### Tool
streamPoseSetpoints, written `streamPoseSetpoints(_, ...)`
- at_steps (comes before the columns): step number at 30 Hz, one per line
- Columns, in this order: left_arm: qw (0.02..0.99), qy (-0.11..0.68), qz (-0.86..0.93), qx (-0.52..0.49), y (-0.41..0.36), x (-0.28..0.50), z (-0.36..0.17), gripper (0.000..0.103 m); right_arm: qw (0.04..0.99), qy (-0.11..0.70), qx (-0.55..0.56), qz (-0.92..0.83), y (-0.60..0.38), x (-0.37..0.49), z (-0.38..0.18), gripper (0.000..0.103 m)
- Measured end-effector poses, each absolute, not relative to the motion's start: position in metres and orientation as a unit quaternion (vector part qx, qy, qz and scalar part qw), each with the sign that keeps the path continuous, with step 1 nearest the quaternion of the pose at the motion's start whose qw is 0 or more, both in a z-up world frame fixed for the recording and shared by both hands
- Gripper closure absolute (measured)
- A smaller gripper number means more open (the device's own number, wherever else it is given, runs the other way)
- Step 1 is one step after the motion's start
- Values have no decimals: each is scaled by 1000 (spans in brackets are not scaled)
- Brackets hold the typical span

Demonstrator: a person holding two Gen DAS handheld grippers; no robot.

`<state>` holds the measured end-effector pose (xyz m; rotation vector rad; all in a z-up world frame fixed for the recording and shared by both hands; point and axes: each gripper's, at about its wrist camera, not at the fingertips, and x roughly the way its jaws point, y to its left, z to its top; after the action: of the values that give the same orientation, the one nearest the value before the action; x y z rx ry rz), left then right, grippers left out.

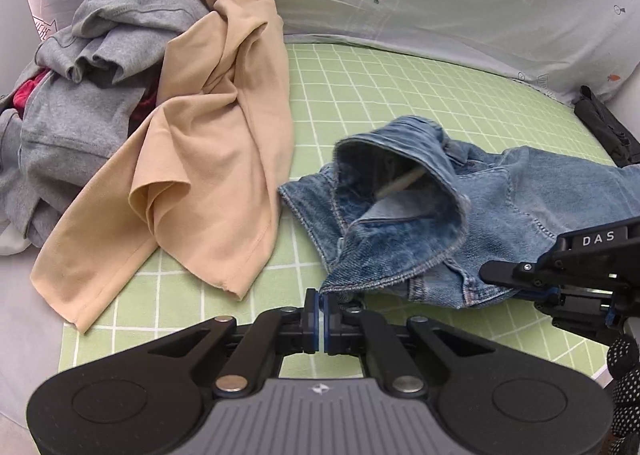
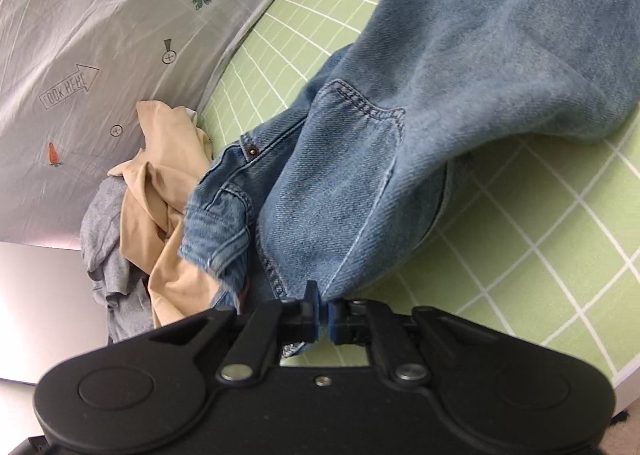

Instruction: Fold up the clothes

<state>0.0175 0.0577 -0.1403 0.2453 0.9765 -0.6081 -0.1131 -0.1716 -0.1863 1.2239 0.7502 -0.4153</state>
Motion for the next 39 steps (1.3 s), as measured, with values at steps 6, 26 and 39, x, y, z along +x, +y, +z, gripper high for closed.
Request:
streamPoseSetpoints(6,864,460,-181,100,95,60,-139,103,757,357,497,-229,-182,-125,-183,99)
streamPoseSetpoints(26,794,537,-280,51,50,30,-154,60,776,395,430,-238,-178,-118,-170,40)
streamPoseSetpoints(39,784,564,-259,-14,71,21,-150,49,769,413,401,-279,-188,-140,-174,11)
